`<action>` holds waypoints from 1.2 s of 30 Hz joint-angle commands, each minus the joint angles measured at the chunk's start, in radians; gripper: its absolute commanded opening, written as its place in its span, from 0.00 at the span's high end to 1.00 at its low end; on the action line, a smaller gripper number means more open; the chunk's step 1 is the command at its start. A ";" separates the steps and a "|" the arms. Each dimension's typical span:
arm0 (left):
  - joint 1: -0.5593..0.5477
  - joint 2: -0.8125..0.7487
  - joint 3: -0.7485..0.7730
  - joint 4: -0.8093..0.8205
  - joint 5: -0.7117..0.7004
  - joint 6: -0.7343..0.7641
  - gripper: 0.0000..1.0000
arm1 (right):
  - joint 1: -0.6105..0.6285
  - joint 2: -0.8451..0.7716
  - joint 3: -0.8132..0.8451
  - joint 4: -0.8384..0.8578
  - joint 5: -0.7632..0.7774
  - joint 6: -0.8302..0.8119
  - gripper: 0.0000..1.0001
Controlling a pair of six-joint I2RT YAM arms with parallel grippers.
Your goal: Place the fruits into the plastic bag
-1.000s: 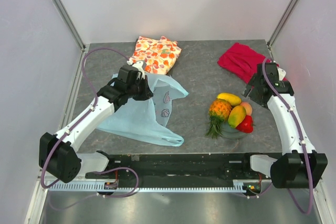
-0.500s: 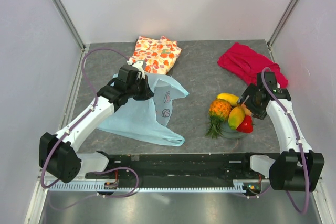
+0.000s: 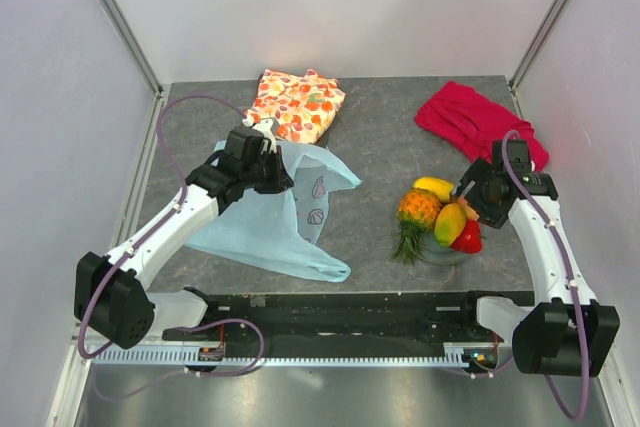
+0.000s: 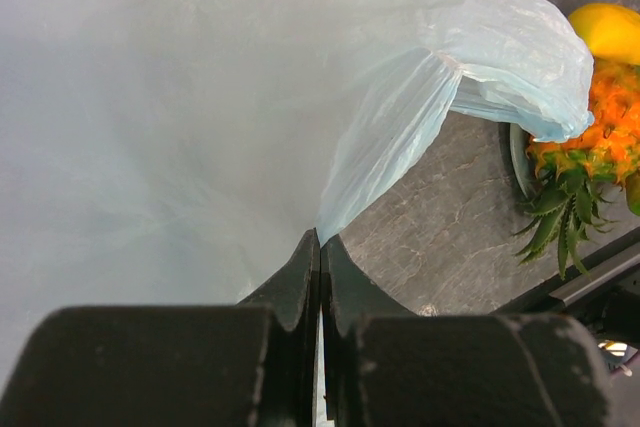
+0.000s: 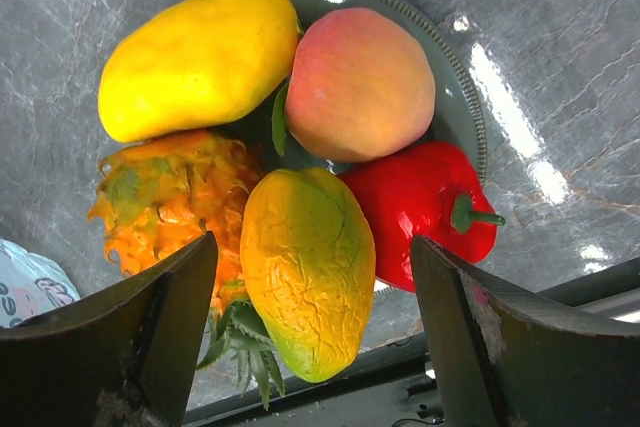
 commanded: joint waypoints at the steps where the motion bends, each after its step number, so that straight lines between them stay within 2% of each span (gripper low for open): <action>1: 0.005 -0.030 -0.003 0.040 0.027 -0.024 0.99 | -0.002 -0.025 -0.030 0.000 -0.035 0.005 0.15; 14: 0.005 -0.063 -0.034 0.040 0.041 -0.018 0.98 | 0.002 -0.087 -0.115 0.032 -0.110 0.018 0.17; 28: 0.003 -0.117 -0.070 0.038 0.038 -0.037 0.99 | 0.013 -0.085 -0.127 0.064 -0.135 0.036 0.18; 36: 0.005 -0.109 -0.063 0.040 0.038 -0.034 0.98 | 0.013 -0.081 -0.121 0.058 -0.121 0.038 0.26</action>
